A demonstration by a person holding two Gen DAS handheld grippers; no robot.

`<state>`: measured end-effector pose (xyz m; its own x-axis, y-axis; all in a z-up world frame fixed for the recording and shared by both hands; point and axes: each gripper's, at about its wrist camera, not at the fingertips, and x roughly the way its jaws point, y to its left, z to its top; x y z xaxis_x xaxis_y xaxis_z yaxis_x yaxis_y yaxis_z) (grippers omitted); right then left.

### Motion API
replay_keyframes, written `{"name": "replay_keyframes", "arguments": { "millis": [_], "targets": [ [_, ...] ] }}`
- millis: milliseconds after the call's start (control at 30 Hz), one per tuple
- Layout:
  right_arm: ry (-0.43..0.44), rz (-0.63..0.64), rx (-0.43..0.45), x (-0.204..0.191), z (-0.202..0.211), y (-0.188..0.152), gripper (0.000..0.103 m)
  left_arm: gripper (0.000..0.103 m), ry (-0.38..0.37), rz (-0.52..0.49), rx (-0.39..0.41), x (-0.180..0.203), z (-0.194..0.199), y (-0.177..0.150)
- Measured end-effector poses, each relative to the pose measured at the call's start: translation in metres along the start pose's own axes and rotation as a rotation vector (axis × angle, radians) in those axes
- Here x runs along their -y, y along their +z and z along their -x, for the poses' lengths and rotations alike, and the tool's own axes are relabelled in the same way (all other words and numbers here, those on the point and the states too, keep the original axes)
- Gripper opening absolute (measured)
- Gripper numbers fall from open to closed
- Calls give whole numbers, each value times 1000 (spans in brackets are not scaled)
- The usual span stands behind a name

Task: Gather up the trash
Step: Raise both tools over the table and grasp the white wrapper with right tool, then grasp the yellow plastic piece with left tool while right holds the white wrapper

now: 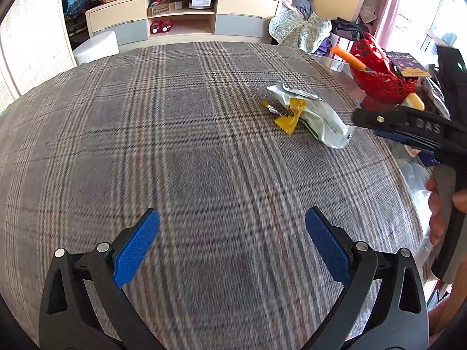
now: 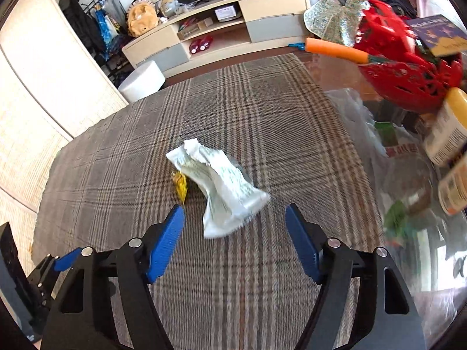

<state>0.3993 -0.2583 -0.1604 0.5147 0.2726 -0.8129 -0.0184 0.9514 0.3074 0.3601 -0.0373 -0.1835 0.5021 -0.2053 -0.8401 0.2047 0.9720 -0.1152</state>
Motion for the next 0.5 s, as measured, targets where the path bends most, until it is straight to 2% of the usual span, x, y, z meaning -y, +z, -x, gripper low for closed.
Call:
{"name": "replay_keyframes", "arguments": {
  "millis": [100,333,367,400,433,467,500],
  "targets": [
    [8,19,-25,-6,-19,9,69,95,-2,-2,-8,2,-13,9],
    [-40,62,-73,-11,-54,12,69,95,7,-11,-28,3,-35,23],
    [-46,71,-57,-12,-53,11,61,95,7,-13,-29,4,-37,25],
    [-66,75,-46,-11,-54,11,44,95,8,-15,-28,5,-39,27],
    [-74,69,-39,-9,-54,12,42,95,8,-18,-25,6,-40,29],
    [-54,52,-32,-6,-51,13,28,95,9,-23,-21,8,-41,31],
    [-48,48,-30,-4,-49,14,27,95,9,-27,-19,9,-42,33]
  ]
}}
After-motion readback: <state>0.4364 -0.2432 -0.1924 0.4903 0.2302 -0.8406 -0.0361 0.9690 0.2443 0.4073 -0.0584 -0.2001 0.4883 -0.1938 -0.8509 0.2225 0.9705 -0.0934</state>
